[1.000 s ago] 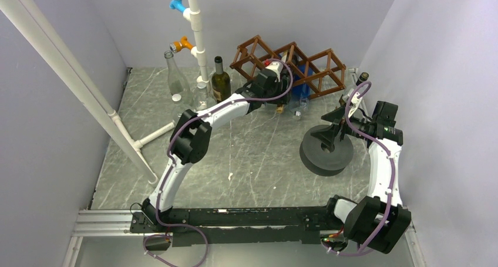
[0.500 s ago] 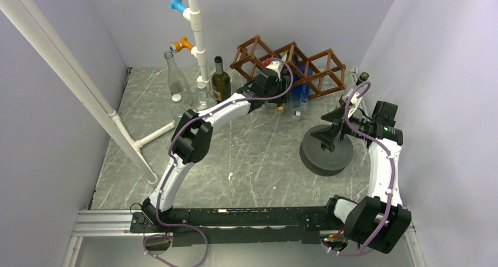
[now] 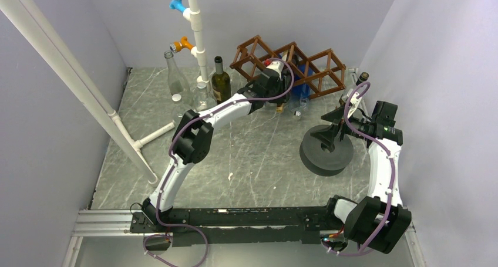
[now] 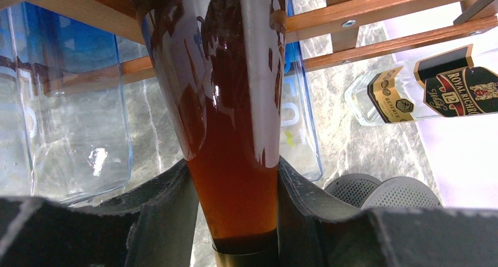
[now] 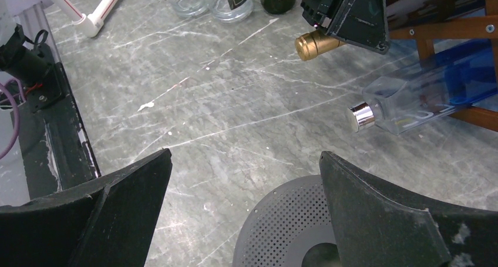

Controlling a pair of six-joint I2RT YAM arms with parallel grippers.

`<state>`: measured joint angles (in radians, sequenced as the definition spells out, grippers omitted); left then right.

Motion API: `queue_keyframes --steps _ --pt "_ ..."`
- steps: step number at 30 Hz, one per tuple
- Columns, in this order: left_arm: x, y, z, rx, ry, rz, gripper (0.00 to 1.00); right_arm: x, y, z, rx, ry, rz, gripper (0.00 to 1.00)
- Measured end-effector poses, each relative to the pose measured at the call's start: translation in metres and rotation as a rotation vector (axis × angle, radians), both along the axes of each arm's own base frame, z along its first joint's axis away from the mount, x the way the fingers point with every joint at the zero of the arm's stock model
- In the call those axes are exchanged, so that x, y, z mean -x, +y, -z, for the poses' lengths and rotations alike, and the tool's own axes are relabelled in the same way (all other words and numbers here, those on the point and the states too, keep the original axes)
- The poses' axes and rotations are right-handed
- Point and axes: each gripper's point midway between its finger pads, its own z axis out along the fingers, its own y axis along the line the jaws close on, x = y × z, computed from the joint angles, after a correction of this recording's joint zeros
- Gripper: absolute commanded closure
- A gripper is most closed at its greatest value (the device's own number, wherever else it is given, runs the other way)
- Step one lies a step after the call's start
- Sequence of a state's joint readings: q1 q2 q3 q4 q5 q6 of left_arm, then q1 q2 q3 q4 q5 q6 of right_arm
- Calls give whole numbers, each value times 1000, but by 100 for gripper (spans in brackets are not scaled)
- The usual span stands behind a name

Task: Take the wine bottle off the wine rack
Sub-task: Pick up the wine bottle from the wine rack.

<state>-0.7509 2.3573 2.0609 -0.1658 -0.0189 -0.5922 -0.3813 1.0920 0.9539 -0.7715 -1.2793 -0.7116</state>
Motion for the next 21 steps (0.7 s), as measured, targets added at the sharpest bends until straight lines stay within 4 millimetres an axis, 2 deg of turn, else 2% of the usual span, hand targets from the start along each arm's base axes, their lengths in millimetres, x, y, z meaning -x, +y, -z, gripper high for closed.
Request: queue_keyframes --steps 7,21 --pt "2 2 -1 -1 -18 7 100 0 1 0 2 -2 -3 0" --pt "29 19 -5 -18 -34 65 100 0 0 3 13 8 3 0"
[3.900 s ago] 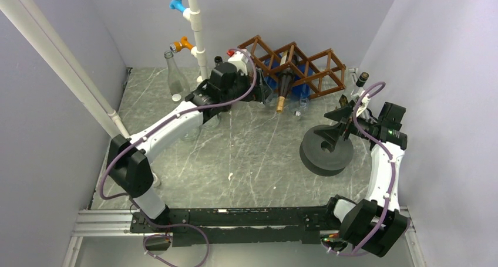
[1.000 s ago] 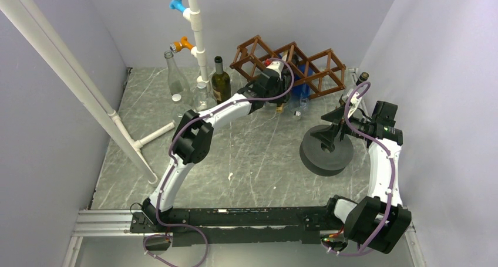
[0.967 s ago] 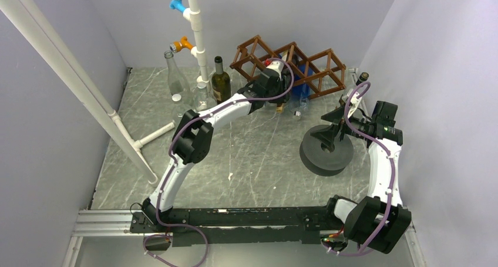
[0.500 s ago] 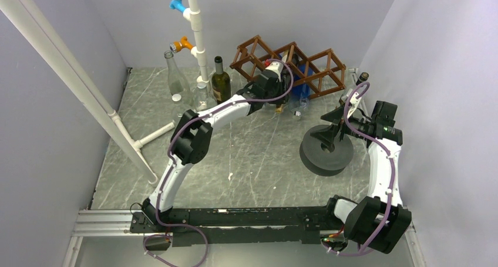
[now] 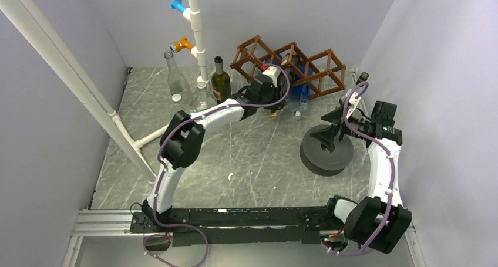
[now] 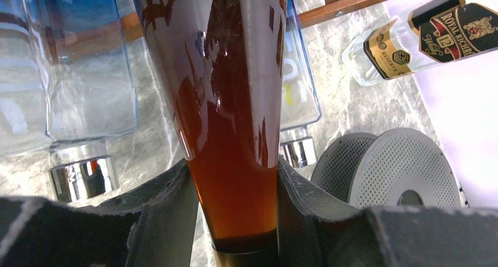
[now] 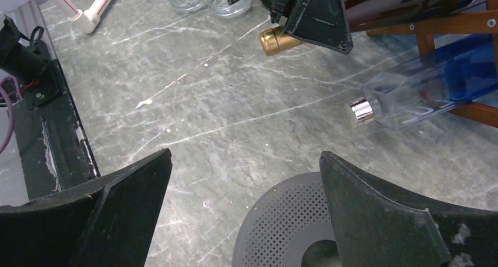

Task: Take the wine bottle off the wine rack
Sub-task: Pick up the wine bottle from the wine rack, then place the wine bottle at the center of the board.

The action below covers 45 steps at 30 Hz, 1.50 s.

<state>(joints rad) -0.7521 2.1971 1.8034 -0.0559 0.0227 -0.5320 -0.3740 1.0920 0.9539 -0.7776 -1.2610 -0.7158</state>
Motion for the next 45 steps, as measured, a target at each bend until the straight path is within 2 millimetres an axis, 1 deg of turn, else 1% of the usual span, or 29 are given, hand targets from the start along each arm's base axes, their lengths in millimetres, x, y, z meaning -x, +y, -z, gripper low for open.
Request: queue_keyframes --steps 31,39,45 --pt "56 35 -6 14 36 63 100 -1 3 0 1 0 -9 0" --pt "62 37 -7 34 41 58 100 -3 12 3 -32 25 -24 0" --pt "63 36 -8 45 50 55 100 -10 29 -1 -74 87 -31 0"
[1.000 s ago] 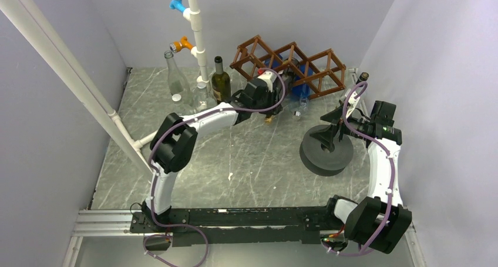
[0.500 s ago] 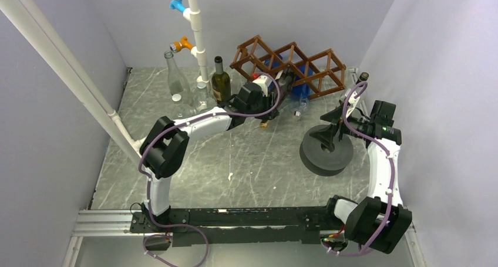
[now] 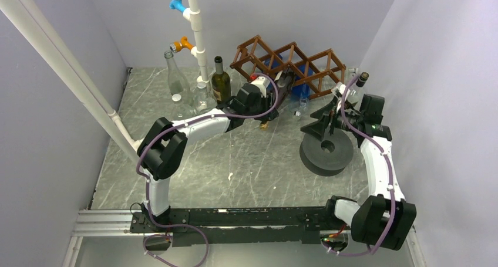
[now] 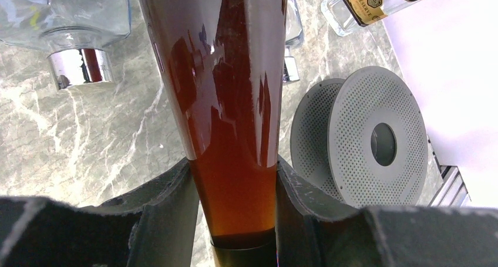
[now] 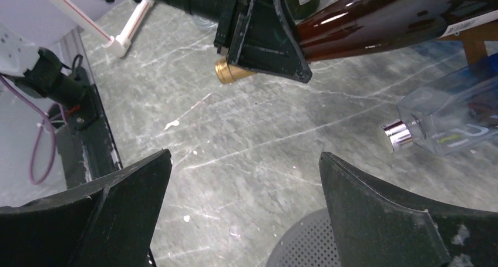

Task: Take the wine bottle off the wine rack
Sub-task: Place the wine bottle at the center of the board.

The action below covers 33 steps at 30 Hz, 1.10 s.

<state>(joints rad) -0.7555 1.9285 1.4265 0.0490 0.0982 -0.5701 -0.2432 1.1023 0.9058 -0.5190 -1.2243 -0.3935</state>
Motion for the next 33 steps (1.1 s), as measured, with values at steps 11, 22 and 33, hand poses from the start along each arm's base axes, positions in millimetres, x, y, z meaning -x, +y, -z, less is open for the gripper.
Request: queue_keyframes --steps 11,22,33 --pt "4 1 0 28 8 -3 100 -72 29 -34 -54 201 195 0" --pt "6 2 -2 34 10 -3 100 -144 40 -10 -198 450 512 0" --pt "9 2 -2 44 11 6 100 -189 51 30 -245 606 636 0"
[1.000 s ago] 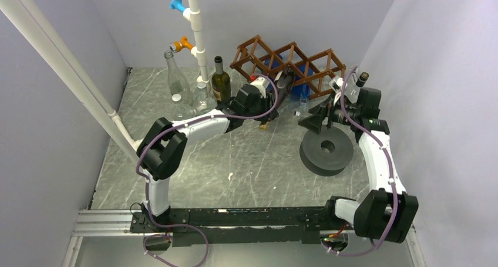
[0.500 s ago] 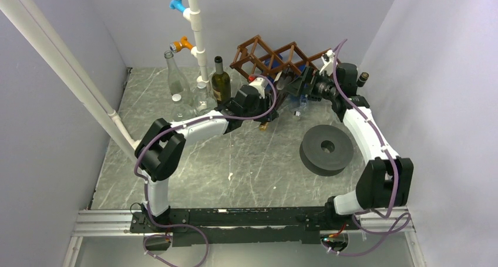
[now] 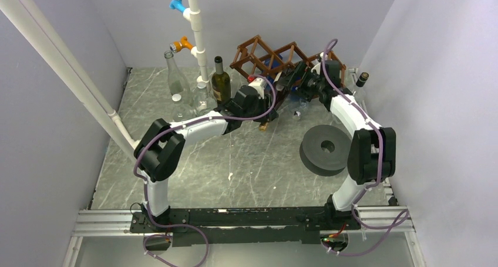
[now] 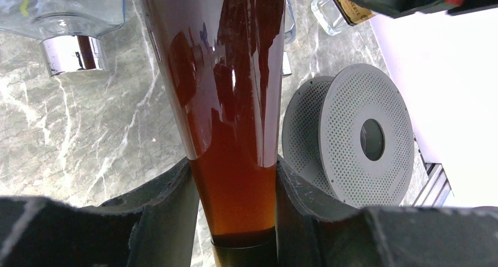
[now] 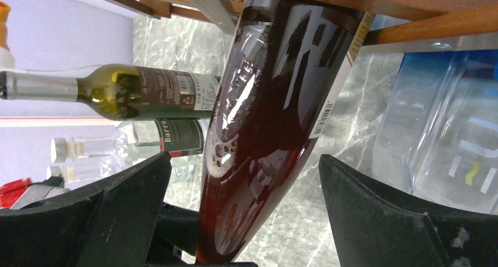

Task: Take the wine bottle off the wine rack
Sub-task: Place the wine bottle at the center of the board.

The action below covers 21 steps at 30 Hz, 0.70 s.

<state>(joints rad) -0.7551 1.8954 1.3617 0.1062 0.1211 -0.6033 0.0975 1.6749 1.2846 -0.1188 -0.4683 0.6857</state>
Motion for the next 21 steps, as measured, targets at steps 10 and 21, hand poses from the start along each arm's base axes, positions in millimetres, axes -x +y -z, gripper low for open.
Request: queue_keyframes --steps 10,21 --pt "1 -1 -1 6 5 7 100 -14 4 31 -6 74 20 2" --pt "15 5 -3 8 12 15 100 -19 16 29 -59 73 -5 7"
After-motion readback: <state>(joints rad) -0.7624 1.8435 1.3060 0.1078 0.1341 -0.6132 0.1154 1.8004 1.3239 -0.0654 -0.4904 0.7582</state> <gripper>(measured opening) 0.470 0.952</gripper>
